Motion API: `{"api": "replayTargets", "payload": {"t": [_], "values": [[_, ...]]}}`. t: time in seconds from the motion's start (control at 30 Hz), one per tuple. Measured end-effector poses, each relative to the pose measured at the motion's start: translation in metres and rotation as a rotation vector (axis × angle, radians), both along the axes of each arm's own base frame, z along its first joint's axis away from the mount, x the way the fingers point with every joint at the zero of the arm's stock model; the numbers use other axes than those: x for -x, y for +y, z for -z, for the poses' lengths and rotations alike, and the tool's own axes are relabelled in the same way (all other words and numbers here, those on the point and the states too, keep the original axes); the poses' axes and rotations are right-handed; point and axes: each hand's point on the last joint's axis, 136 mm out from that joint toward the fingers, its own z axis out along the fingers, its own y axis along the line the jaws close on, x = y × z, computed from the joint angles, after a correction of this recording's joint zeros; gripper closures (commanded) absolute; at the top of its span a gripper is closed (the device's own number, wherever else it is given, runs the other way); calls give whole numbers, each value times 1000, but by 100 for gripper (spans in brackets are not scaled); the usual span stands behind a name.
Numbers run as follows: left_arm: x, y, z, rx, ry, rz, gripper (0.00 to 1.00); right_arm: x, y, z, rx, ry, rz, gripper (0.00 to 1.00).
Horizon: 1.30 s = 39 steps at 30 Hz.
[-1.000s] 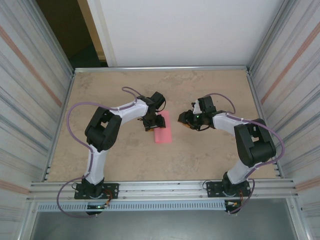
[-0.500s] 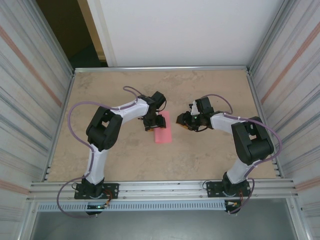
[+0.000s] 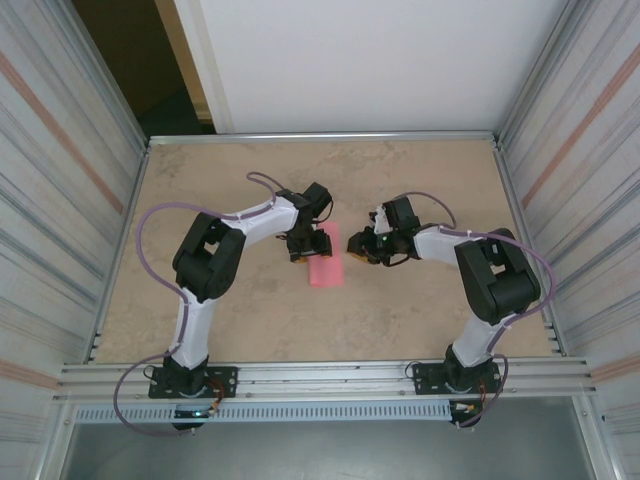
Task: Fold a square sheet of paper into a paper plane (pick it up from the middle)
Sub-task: Hold the square sheet of paper at the center of the table.
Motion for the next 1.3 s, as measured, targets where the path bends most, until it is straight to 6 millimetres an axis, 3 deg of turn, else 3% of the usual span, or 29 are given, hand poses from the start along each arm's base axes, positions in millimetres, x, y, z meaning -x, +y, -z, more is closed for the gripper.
{"api": "replayTargets", "payload": {"t": [0.23,0.47,0.73,1.03,1.3], "values": [[0,0,0,-3,3,2,40,-1,14,4,-30,25,-21,87],[0,0,0,-3,3,2,40,-10,24,6,-44,35,-27,93],[0,0,0,-3,3,2,40,-12,34,15,-37,50,-45,97],[0,0,0,-3,3,2,40,-6,31,32,-12,104,-45,98],[0,0,0,-2,3,2,40,-6,30,34,4,109,-56,99]]}}
